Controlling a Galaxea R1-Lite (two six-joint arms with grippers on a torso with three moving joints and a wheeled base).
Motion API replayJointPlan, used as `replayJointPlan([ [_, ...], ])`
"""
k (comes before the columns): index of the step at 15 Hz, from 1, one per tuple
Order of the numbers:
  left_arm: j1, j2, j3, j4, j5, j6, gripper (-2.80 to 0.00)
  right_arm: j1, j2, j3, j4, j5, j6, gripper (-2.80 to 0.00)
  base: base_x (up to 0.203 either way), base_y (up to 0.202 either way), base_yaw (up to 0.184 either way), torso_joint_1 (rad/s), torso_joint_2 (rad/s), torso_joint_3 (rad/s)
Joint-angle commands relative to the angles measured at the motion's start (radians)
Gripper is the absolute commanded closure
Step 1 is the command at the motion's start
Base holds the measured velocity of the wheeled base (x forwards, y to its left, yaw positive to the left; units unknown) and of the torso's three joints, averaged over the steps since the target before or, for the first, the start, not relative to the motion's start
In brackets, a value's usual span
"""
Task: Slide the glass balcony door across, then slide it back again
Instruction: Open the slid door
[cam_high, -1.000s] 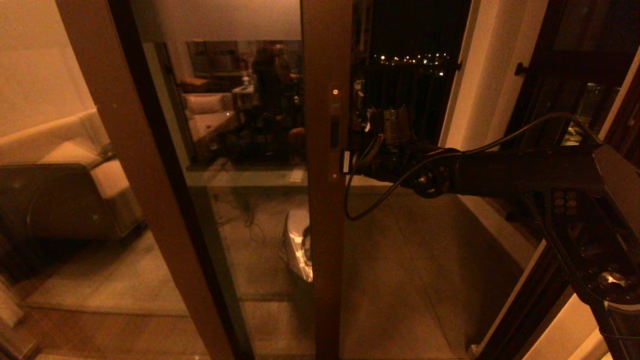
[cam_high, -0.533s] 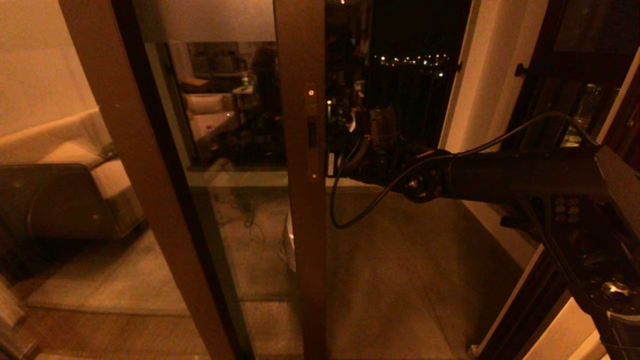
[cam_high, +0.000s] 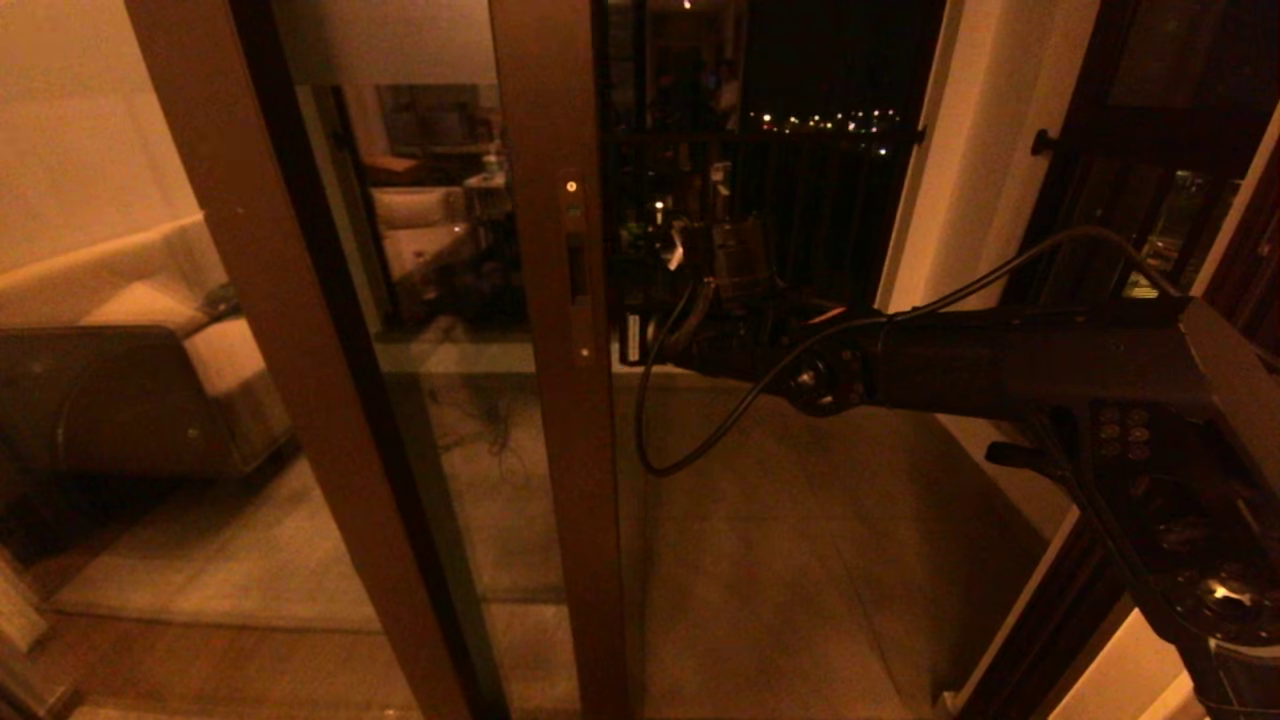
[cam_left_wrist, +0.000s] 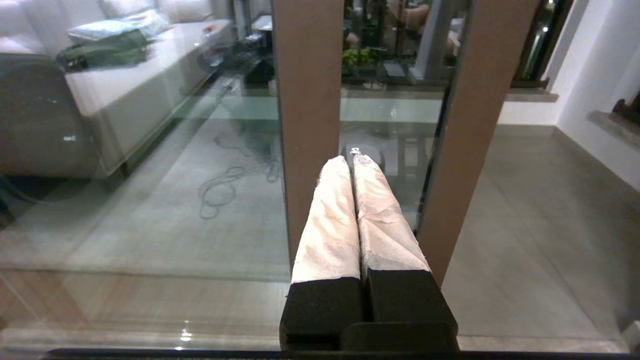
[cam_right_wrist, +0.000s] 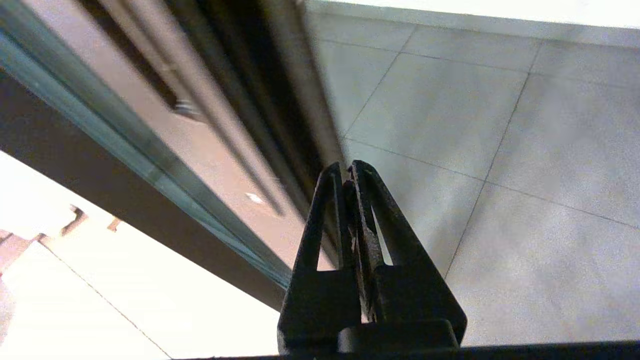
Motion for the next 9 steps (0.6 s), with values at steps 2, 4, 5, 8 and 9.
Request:
replayJointPlan([
  [2,0.000,0.001,0.038,-0.001,0.000,0.000,0.00,0.010,0.008,-0.001,-0.010,-0.002,0.001,0.00,0.000,0.000,0.000,0.000,0.00,0.000],
  [4,0.000,0.001,0.038,-0.001,0.000,0.000,0.00,0.016,0.014,-0.001,-0.012,0.007,0.001,0.00,0.000,0.000,0.000,0.000,0.00,0.000],
  [5,0.000,0.001,0.038,-0.001,0.001,0.000,0.00,0.016,0.020,-0.001,-0.014,0.013,0.001,0.00,0.000,0.000,0.000,0.000,0.00,0.000],
  [8,0.000,0.001,0.037,-0.001,0.000,0.000,0.00,0.019,0.032,-0.004,-0.024,0.017,0.001,0.00,0.000,0.000,0.000,0.000,0.00,0.000],
  [9,0.000,0.001,0.038,-0.001,0.000,0.000,0.00,0.022,0.035,-0.004,-0.028,0.017,0.001,0.00,0.000,0.000,0.000,0.000,0.00,0.000],
])
